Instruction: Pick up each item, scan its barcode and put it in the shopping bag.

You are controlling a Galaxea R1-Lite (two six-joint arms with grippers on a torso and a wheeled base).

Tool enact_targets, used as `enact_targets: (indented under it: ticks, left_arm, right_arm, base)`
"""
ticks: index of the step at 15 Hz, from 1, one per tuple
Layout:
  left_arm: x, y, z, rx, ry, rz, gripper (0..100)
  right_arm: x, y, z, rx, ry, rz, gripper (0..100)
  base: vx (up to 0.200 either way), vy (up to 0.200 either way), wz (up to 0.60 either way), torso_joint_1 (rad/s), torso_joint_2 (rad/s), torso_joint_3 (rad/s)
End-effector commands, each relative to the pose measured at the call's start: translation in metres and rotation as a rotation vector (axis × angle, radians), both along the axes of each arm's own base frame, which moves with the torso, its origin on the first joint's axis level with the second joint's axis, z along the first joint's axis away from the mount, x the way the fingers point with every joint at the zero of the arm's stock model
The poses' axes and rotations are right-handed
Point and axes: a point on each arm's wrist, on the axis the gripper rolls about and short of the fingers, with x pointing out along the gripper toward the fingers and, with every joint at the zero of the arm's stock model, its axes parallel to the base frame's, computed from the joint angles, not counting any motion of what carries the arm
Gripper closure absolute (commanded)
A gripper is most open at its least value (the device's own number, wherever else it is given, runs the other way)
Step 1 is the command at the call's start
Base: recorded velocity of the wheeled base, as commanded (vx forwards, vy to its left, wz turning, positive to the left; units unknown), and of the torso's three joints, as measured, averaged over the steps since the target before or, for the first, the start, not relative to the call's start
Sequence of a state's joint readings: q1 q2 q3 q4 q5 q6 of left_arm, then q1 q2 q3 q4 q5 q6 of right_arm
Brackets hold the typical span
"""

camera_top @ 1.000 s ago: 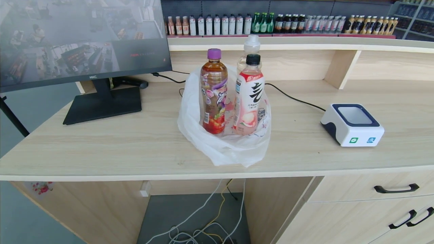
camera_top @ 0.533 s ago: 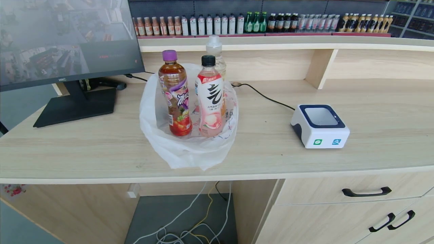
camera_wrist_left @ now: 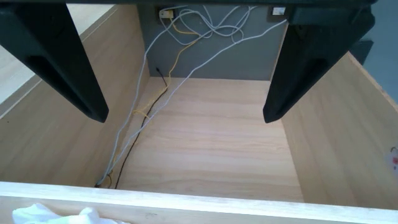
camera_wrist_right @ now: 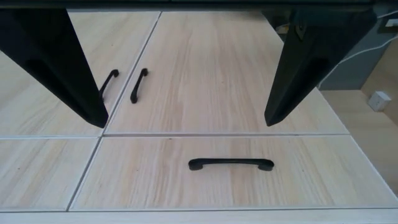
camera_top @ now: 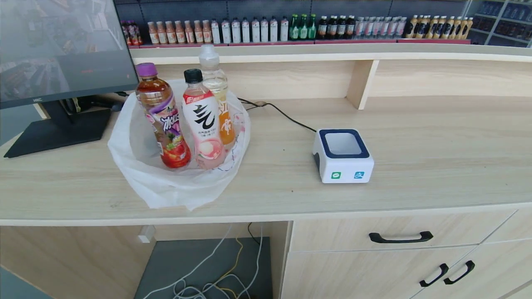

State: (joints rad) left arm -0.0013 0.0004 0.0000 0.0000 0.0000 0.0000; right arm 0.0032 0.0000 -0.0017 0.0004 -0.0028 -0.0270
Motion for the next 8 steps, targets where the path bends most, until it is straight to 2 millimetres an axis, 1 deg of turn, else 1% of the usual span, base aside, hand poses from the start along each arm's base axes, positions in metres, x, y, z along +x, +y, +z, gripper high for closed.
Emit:
enact_targets:
  ticks: [1, 6, 8]
  left_arm:
    - [0.0, 0.0, 0.0, 0.0, 0.0, 0.0, 0]
    - [0.0, 0.0, 0.0, 0.0, 0.0, 0.0, 0]
    - [0.0, 0.0, 0.0, -0.002, 0.0, 0.001, 0]
  right_arm:
    - [0.0001, 0.0, 0.0, -0.002, 0.001, 0.0, 0]
    - [0.0, 0.0, 0.0003, -0.022, 0.001, 0.001, 0]
    - [0.0, 0.0, 0.0003, -0.021, 0.001, 0.001, 0]
  base:
    - [0.0, -0.2, 0.0, 0.002, 0.0, 0.002]
    - [0.0, -0.2, 0.0, 0.006, 0.01, 0.0]
    - [0.0, 0.0, 0.0, 0.0, 0.0, 0.0]
